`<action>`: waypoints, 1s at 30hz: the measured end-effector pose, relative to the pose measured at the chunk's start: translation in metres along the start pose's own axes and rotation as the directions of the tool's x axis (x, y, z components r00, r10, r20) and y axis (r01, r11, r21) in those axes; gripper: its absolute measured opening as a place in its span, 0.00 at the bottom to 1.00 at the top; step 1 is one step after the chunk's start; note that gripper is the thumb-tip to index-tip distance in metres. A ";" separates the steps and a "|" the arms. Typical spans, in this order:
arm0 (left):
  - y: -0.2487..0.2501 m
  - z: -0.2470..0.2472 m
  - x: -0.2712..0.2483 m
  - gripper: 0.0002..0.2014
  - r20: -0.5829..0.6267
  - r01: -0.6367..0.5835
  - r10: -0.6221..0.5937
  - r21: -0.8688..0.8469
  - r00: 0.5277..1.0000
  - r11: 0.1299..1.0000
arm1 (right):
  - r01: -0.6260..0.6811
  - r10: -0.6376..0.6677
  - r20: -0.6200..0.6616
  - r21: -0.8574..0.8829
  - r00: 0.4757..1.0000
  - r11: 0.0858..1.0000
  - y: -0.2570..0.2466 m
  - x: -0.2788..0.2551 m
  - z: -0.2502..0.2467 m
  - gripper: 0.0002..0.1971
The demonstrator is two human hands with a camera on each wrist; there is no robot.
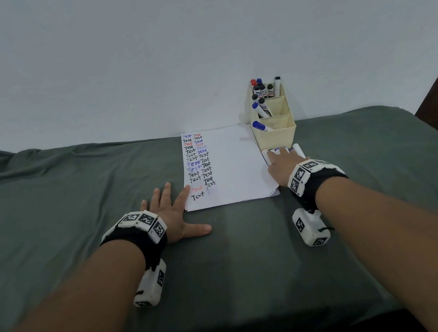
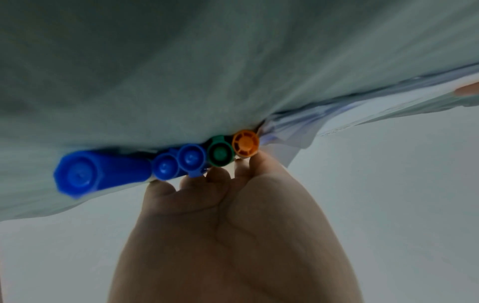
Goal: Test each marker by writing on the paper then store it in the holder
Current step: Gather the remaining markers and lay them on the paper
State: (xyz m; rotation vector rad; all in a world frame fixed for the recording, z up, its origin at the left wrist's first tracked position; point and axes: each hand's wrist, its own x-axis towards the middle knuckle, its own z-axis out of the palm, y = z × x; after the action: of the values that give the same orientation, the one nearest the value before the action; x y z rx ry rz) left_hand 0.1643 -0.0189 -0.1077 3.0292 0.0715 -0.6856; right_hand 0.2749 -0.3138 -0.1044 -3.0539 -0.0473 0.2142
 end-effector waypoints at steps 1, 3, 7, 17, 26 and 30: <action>0.000 0.000 0.000 0.62 -0.002 0.001 -0.001 -0.001 1.000 1.000 | -0.005 0.005 0.002 0.002 1.000 1.000 -0.001 0.001 0.001 0.23; 0.000 0.000 0.000 0.62 -0.004 0.002 -0.002 -0.002 1.000 1.000 | 0.002 -0.002 -0.010 0.015 1.000 1.000 -0.001 0.002 0.002 0.22; 0.000 0.000 0.000 0.62 -0.006 0.001 -0.001 -0.003 1.000 1.000 | 0.053 -0.040 -0.080 0.166 0.996 0.985 0.003 -0.001 -0.004 0.16; -0.001 0.001 0.001 0.63 -0.017 0.000 0.000 -0.006 1.000 1.000 | -0.123 0.132 -0.052 0.150 0.990 0.981 0.019 -0.012 -0.002 0.21; 0.000 0.001 0.002 0.63 -0.015 0.003 -0.003 -0.005 1.000 1.000 | -0.233 0.247 -0.070 0.161 0.967 0.959 0.025 -0.016 -0.007 0.22; 0.000 0.001 0.001 0.63 -0.013 0.003 -0.003 -0.002 1.000 1.000 | -0.259 0.258 0.015 0.025 0.966 0.966 0.027 -0.021 -0.015 0.22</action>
State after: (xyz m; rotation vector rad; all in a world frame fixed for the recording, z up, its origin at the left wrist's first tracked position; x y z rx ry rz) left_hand 0.1650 -0.0187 -0.1089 3.0323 0.0772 -0.6657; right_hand 0.2566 -0.3422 -0.0885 -3.0241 0.3526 0.2459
